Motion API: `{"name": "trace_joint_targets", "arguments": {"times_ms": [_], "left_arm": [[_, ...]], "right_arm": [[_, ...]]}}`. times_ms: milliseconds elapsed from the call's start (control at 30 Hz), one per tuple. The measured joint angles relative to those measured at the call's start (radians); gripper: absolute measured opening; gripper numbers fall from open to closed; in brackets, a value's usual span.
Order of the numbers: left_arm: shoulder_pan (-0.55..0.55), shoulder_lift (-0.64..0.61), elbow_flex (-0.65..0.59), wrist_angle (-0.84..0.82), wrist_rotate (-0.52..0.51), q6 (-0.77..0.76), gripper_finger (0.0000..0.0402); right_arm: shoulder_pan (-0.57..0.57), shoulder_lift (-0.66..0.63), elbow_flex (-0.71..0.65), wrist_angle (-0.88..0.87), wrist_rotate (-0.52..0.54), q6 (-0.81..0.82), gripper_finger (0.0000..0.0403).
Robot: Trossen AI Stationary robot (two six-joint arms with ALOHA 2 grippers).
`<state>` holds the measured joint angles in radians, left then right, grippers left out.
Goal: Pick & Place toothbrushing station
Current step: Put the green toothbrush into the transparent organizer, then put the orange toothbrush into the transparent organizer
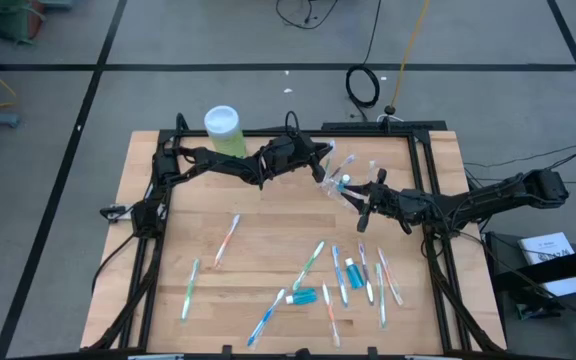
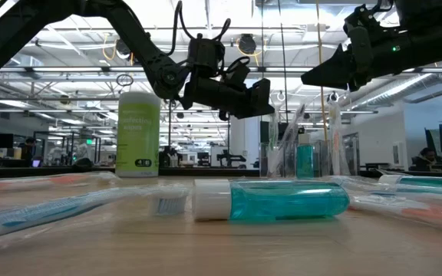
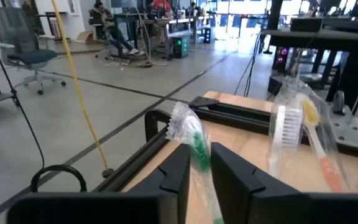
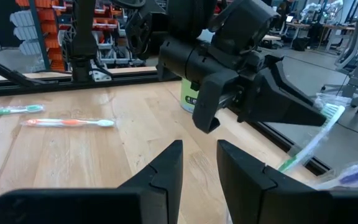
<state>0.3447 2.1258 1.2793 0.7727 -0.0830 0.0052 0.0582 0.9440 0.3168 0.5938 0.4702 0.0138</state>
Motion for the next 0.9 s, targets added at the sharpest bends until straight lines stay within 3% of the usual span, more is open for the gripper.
{"name": "trace_joint_targets", "arguments": {"times_ms": [200,500,767,900], "left_arm": [[0.0,-0.04,0.0,-0.082,-0.002,0.012,0.012],[0.0,-0.282,0.0,-0.507,-0.006,0.05,0.0176],[-0.006,-0.569,0.0,-1.103,-0.004,0.056,0.017],[0.008,-0.693,-0.011,-1.225,-0.004,0.043,0.0164]], "right_arm": [[0.0,0.0,-0.007,0.001,0.0,-0.003,0.0089],[0.0,0.0,-0.041,0.066,0.0,-0.027,0.0089],[0.0,0.0,-0.041,0.071,0.0,0.013,0.0089],[0.0,0.0,-0.041,0.074,-0.027,0.019,0.0089]]}}
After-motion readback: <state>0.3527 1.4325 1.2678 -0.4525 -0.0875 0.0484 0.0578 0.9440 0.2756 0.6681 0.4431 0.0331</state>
